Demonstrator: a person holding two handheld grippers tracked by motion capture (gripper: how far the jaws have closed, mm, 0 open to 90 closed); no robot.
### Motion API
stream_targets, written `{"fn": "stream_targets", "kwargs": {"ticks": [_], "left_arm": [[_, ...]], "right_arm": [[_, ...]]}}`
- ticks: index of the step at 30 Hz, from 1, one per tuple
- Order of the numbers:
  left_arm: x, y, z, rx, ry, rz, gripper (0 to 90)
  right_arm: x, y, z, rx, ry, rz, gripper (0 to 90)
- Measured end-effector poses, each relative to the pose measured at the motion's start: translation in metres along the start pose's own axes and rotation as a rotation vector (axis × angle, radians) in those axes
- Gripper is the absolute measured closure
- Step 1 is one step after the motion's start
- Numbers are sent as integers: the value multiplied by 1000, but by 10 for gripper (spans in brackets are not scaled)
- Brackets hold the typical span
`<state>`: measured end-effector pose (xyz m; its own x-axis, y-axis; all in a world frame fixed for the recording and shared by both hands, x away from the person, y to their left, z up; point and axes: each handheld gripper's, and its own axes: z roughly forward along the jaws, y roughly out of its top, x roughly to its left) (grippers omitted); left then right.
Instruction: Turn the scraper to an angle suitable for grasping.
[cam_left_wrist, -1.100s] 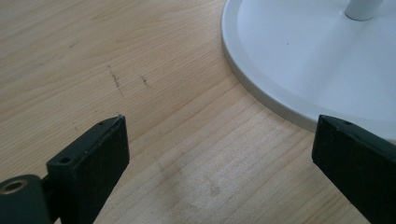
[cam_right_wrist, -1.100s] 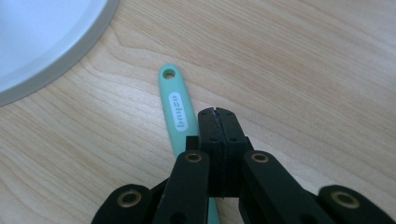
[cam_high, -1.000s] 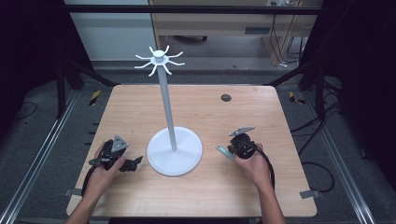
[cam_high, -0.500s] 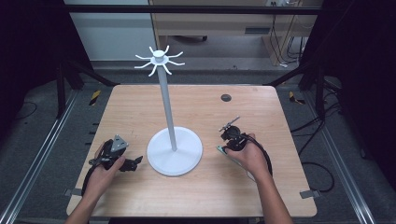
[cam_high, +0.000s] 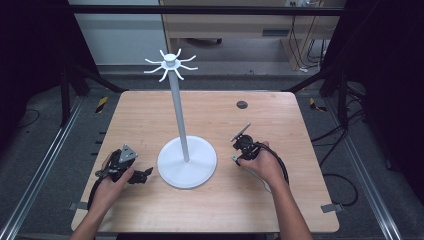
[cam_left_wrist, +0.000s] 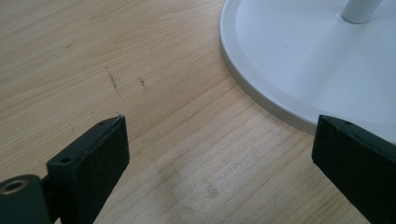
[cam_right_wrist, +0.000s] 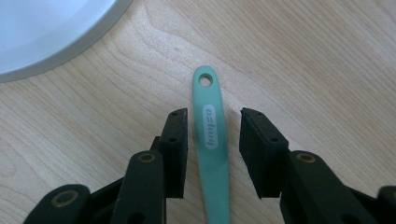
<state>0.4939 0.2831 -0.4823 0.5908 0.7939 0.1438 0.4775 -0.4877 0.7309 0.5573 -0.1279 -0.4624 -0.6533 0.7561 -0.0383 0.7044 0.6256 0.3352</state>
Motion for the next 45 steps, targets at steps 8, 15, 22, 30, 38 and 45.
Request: {"fn": "stream_targets", "kwargs": {"ticks": [8, 15, 22, 30, 38, 45], "left_arm": [[-1, 0, 0, 1, 1, 3, 37], [-1, 0, 0, 0, -2, 4, 37], [-1, 0, 0, 1, -2, 3, 37], [-1, 0, 0, 2, 0, 4, 37], [-1, -1, -1, -1, 2, 1, 37], [1, -1, -1, -1, 4, -3, 37]], "right_arm": [[-2, 1, 4, 19, 10, 3, 656], [-2, 3, 8, 29, 29, 5, 719], [-2, 1, 1, 7, 21, -4, 740], [-6, -8, -38, -144, 24, 35, 742], [-6, -17, -74, -278, -2, 40, 744], [-5, -24, -102, -379, -5, 38, 746]]}}
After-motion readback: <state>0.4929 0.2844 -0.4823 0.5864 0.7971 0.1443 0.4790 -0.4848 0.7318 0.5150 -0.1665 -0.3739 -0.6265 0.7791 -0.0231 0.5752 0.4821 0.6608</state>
